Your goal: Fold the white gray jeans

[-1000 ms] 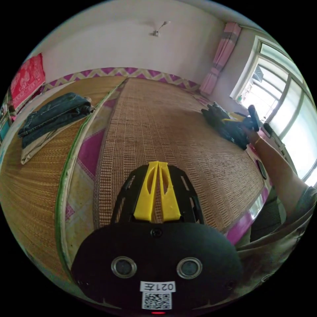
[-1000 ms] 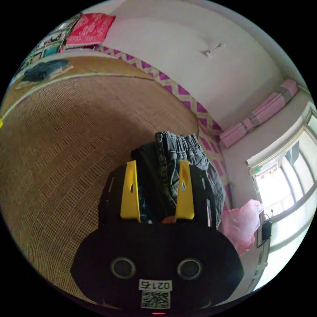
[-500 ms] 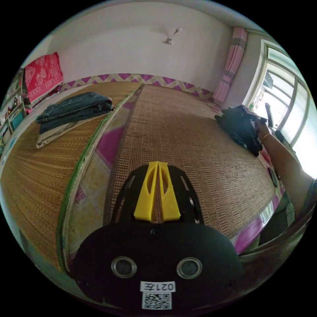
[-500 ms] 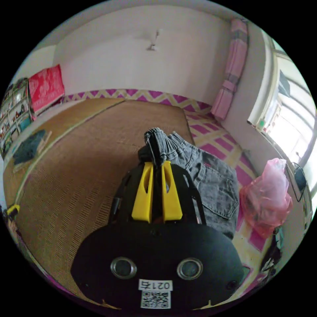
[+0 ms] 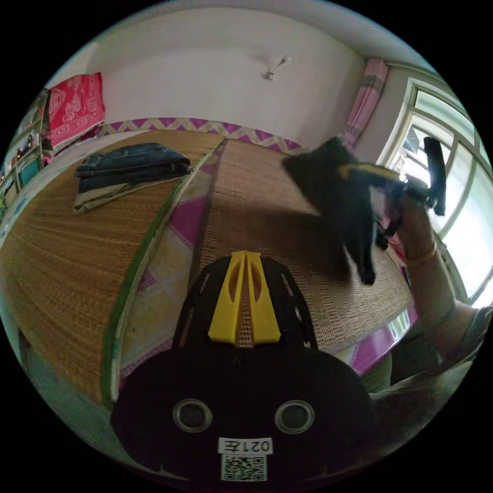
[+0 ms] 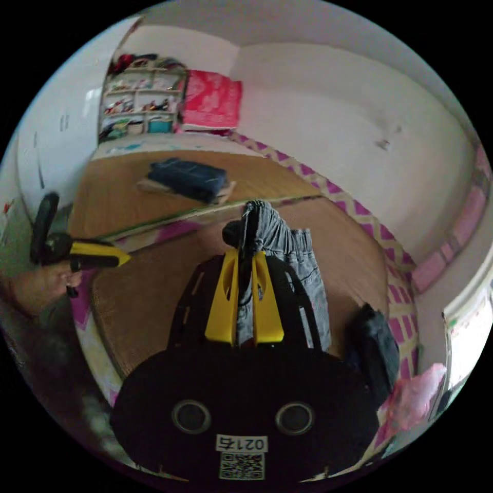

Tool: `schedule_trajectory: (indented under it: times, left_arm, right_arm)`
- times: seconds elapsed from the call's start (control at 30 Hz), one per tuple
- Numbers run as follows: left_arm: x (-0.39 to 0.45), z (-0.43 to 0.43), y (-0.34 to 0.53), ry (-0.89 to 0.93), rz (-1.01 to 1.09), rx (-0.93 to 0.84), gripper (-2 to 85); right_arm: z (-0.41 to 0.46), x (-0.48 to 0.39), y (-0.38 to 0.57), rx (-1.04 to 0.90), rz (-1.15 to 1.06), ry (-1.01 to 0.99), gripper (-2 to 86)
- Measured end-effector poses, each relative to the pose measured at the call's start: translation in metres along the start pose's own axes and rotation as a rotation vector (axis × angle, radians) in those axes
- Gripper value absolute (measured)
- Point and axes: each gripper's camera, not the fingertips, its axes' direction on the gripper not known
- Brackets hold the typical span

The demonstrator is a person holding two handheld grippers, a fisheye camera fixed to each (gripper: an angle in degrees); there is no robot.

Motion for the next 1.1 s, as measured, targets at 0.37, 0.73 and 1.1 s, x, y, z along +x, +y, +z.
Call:
schedule_trajectory:
  times: [0.37, 0.73, 1.1]
  left_arm:
    - [-0.033, -0.028, 0.044, -0.026, -0.052, 0.022, -1.0]
    - [-0.015, -0.020, 0.042, 0.036, -0.010, 0.008, -0.5]
    - [0.067, 0.068, -0.024, 0.182, 0.154, -0.103, 5.6]
  right_arm:
    - [0.000, -0.102, 0.040, 0.006, -0.004, 0.003, 10.6]
    - [-0.027, 0.017, 0.061, 0.029, 0.329, -0.303, 4.2]
    - [-0.285, 0.294, 0.309, 0.419, 0.889, -0.141, 3.8]
